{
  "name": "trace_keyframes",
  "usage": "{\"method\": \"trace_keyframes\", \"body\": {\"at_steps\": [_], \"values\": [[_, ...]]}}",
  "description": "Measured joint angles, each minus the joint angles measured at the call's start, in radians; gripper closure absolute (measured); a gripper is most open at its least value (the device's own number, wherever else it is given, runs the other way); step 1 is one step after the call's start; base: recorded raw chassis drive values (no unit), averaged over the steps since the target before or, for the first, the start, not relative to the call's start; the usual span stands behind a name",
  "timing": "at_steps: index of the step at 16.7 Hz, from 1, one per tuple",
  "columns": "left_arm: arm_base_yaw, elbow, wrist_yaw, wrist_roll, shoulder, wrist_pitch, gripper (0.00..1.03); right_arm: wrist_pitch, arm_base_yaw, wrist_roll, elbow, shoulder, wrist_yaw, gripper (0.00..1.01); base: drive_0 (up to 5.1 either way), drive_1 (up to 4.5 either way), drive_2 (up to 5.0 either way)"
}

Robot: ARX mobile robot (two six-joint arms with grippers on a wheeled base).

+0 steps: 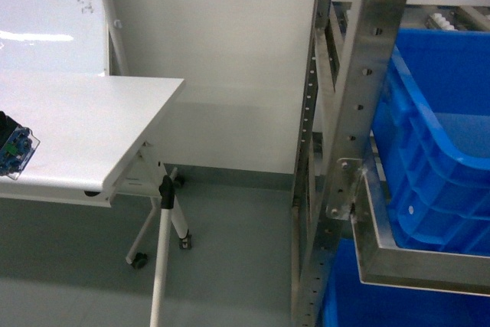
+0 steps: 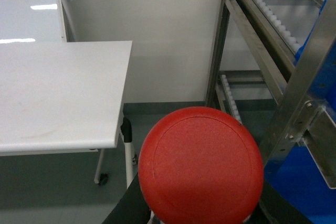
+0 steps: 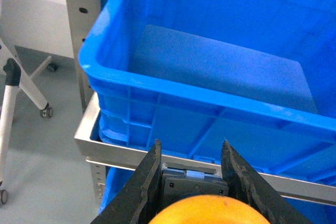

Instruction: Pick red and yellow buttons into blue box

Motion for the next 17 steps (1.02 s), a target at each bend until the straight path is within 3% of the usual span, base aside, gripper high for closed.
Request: {"method": "trace_keyframes", "body": {"at_steps": [17], "values": [[0.000,0.000,0.000,0.000,0.001,-0.002,0.79,-0.001,0.000,0.000,0.000,0.000,0.000,0.71,4.9,-2.56,-2.0]]}}
